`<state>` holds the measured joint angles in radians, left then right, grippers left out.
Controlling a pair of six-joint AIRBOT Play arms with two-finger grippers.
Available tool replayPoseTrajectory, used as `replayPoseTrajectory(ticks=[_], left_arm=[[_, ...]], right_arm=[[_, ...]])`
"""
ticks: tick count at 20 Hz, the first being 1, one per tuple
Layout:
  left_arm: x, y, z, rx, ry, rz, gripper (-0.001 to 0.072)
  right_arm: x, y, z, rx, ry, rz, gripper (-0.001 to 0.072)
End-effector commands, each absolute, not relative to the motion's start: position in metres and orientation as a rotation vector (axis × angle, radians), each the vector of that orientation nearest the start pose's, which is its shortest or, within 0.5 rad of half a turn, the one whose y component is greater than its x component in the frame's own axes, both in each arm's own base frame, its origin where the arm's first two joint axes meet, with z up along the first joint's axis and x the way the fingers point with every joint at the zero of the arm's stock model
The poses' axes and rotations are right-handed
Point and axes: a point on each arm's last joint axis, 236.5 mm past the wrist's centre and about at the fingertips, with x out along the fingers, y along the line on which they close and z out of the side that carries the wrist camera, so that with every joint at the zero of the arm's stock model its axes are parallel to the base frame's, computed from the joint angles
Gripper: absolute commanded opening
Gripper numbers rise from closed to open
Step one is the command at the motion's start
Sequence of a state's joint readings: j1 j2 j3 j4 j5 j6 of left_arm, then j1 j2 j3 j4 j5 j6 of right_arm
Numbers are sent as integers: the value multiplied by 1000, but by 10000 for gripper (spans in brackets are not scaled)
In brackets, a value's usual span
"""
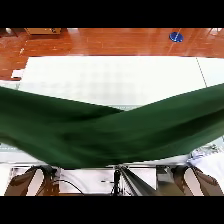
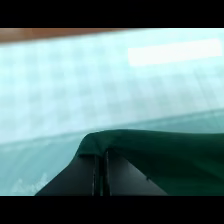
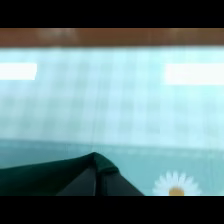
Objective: Fold the shirts.
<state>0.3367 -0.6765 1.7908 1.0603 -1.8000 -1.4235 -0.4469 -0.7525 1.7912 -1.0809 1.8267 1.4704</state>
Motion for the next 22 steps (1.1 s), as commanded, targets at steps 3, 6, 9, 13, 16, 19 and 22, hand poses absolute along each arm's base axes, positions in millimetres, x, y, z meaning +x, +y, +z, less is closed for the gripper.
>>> replayPoseTrajectory(ticks=[3, 6, 9, 13, 16, 19, 22], left_arm=[[292, -47, 259, -242, 838, -370, 22], [355, -54, 187, -303, 1014, -446, 23], [401, -60, 113, -352, 1151, -475, 22], [452, -57, 45, -368, 1162, -443, 23], [490, -61, 29, -315, 1049, -426, 23], [517, -76, 19, -252, 959, -430, 23], [530, -87, -6, -247, 960, -417, 23]], right_arm=[[287, -20, 185, 182, 1214, 122, 27], [357, -5, 122, 215, 1296, 187, 27], [420, -2, 80, 272, 1231, 186, 27], [488, -16, 63, 309, 1039, 124, 27], [520, -18, 54, 335, 947, 128, 28], [536, -21, 32, 349, 936, 120, 27], [540, -24, 3, 356, 974, 108, 27]])
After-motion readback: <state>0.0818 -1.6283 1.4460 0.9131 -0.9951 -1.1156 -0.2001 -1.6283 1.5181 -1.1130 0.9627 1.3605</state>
